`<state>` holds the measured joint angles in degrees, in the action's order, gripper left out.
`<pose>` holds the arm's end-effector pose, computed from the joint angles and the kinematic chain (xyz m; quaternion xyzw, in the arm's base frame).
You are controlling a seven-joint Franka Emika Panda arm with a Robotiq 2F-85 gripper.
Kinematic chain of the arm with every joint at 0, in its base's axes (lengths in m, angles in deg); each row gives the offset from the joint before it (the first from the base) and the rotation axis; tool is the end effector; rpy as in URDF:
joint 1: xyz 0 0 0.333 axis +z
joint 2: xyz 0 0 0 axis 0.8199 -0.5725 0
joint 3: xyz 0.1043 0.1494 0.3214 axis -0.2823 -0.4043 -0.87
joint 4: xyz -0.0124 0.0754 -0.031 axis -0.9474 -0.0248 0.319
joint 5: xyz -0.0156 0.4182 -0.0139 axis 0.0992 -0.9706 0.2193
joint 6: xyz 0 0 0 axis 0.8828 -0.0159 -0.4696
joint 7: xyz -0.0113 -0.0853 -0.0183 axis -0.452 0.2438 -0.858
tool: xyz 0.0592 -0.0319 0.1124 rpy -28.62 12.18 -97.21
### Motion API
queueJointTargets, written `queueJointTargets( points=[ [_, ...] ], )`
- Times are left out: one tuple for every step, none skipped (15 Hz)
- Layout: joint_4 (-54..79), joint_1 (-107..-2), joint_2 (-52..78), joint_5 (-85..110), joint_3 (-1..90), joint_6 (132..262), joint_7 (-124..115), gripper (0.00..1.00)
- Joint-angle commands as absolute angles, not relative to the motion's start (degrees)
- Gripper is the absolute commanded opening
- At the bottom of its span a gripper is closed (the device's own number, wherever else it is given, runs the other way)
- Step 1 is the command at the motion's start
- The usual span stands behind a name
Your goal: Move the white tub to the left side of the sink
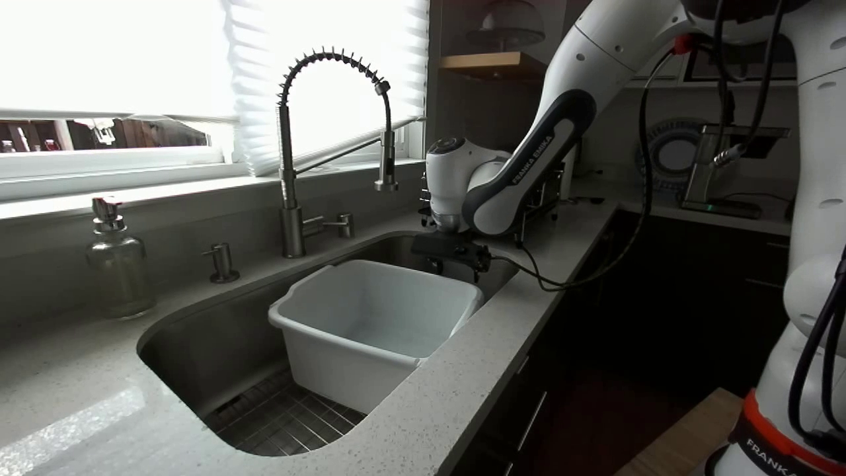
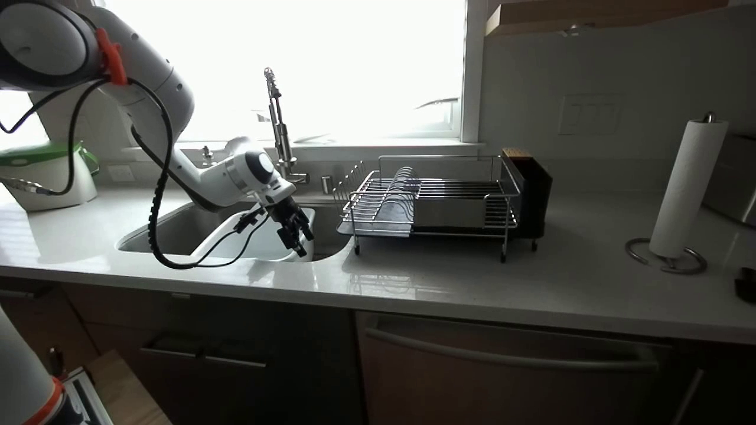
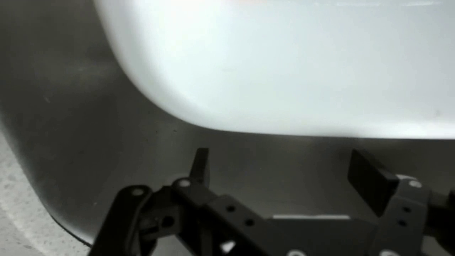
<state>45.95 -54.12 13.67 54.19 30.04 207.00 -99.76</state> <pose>0.5843 0.1128 0.2712 0.8748 -0.4382 0.1877 0.0865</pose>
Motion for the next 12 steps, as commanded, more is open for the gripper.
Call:
queueJointTargets(
  points=[
    [43.3, -49.5, 10.4, 50.9, 34.1, 208.1, -98.8, 1.00],
    [43.1, -48.9, 9.9, 49.3, 34.3, 207.8, -98.1, 1.00],
    [43.0, -48.5, 9.5, 47.4, 34.4, 208.0, -97.3, 1.00],
    [42.9, -48.0, 9.1, 45.2, 34.5, 207.9, -96.3, 1.00],
    [42.8, -47.9, 8.8, 42.2, 34.4, 207.9, -94.8, 1.00],
    [42.8, -47.9, 8.6, 38.9, 34.2, 207.7, -92.8, 1.00],
    [42.7, -47.8, 8.5, 35.1, 33.8, 207.1, -90.6, 1.00],
    [42.7, -47.7, 8.6, 30.8, 33.4, 206.5, -87.9, 1.00],
    [42.6, -47.8, 8.8, 26.0, 32.5, 205.5, -84.9, 1.00],
    [42.4, -47.6, 9.1, 22.3, 32.2, 204.8, -82.8, 1.00],
    [42.3, -47.2, 9.2, 19.0, 31.9, 204.2, -80.7, 1.00],
    [42.1, -46.7, 9.2, 16.5, 31.8, 203.6, -79.2, 1.00]
  ],
)
